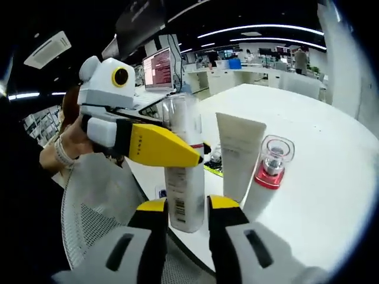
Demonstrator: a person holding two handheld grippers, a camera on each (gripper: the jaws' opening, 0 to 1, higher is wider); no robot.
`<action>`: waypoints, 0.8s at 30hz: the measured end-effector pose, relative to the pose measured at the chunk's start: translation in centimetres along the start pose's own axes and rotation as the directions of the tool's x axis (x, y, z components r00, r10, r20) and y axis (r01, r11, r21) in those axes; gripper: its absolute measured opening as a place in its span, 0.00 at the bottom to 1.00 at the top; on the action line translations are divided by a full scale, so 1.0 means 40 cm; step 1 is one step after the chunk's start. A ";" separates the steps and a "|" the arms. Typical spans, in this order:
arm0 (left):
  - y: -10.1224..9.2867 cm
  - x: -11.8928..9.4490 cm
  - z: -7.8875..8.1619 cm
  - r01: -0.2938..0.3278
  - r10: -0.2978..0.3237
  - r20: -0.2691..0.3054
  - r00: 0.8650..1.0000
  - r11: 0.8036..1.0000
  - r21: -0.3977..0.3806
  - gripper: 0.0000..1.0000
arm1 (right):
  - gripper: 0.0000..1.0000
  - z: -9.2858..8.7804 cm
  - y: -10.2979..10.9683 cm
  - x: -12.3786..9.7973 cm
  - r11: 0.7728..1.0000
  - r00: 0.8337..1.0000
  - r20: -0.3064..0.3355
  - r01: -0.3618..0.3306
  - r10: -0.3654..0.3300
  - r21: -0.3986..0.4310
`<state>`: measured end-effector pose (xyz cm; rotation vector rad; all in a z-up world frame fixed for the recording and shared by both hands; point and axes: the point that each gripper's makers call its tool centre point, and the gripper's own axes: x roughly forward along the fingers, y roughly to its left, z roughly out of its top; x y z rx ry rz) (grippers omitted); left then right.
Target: Arrange the skincare products in the storage area until every visible bottle or jar stands upright without overlapping.
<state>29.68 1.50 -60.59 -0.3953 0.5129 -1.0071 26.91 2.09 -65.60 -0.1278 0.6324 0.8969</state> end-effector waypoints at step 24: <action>-0.029 0.011 -0.044 0.091 -0.083 -0.084 0.993 0.992 0.084 0.18 | 0.20 -0.015 -0.004 -0.001 0.998 0.998 -0.019 -0.061 0.060 -0.035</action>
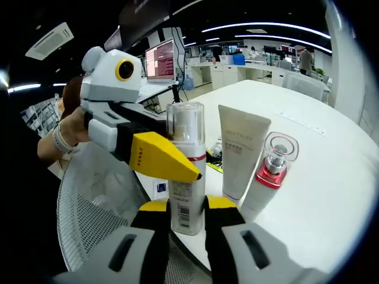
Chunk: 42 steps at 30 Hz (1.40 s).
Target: Arrange the skincare products in the storage area until every visible bottle or jar stands upright without overlapping.
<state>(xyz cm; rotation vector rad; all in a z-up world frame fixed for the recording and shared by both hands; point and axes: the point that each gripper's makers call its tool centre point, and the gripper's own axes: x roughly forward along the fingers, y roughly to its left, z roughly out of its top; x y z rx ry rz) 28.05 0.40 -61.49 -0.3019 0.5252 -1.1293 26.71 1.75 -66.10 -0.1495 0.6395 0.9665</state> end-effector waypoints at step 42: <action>-0.093 0.022 -0.050 0.284 -0.276 -0.103 0.956 0.956 0.075 0.19 | 0.21 -0.005 0.085 -0.053 0.895 0.884 0.186 -0.444 0.429 0.045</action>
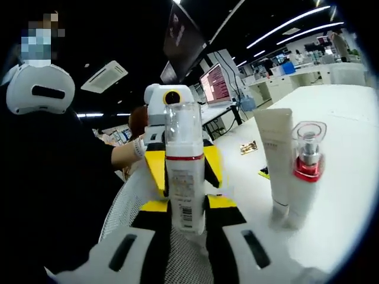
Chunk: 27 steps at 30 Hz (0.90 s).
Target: Arrange the skincare products in the storage area until every visible bottle or jar stands upright without overlapping.
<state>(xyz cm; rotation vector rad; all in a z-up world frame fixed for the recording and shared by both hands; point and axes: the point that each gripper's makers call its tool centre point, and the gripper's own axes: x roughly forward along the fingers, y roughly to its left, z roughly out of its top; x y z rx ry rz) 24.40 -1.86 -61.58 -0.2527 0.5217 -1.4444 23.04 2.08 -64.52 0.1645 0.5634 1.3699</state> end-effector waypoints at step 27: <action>0.142 0.002 -0.137 -0.330 0.349 -0.219 0.911 0.937 0.118 0.19 | 0.22 0.050 -0.097 -0.077 0.912 0.916 0.008 0.397 -0.400 0.104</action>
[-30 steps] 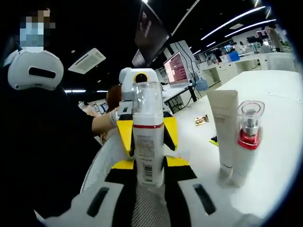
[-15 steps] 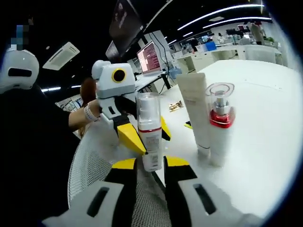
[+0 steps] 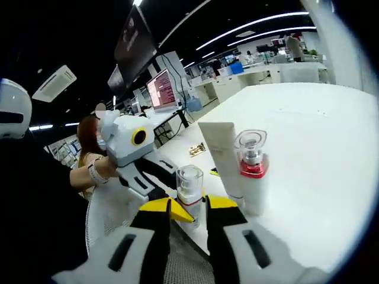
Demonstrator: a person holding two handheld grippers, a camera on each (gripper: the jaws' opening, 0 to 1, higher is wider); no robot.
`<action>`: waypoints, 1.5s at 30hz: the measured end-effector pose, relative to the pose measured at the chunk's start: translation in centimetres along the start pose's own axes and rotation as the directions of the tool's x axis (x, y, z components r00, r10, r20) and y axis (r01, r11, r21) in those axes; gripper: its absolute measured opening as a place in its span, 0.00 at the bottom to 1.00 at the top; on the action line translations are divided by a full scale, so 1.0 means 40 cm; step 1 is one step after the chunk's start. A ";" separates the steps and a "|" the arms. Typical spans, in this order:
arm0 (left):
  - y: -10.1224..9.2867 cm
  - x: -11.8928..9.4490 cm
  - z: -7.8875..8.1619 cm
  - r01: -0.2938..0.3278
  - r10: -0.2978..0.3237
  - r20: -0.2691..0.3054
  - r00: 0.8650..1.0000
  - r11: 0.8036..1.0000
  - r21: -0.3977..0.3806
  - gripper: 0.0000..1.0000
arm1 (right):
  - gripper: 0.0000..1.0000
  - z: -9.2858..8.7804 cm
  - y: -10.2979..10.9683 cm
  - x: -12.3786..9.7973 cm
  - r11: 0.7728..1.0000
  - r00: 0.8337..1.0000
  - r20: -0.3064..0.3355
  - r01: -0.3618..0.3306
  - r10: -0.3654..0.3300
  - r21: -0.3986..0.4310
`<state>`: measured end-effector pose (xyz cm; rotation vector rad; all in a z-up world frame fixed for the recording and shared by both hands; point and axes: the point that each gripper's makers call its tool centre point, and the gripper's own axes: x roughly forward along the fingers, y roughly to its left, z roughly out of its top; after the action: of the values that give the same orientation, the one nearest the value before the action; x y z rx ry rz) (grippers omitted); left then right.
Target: Arrange the skincare products in the storage area until every visible bottle or jar stands upright without overlapping.
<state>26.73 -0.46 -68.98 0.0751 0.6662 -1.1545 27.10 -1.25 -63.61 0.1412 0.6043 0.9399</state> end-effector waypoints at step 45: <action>0.031 0.038 -0.018 -0.068 0.078 -0.031 0.996 0.968 0.243 0.31 | 0.19 0.006 -0.030 0.053 0.981 0.990 0.002 0.141 -0.142 -0.134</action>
<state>27.82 -0.90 -70.69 0.3280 0.5510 -1.1607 29.03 -0.27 -64.73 -0.0253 0.5491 0.8402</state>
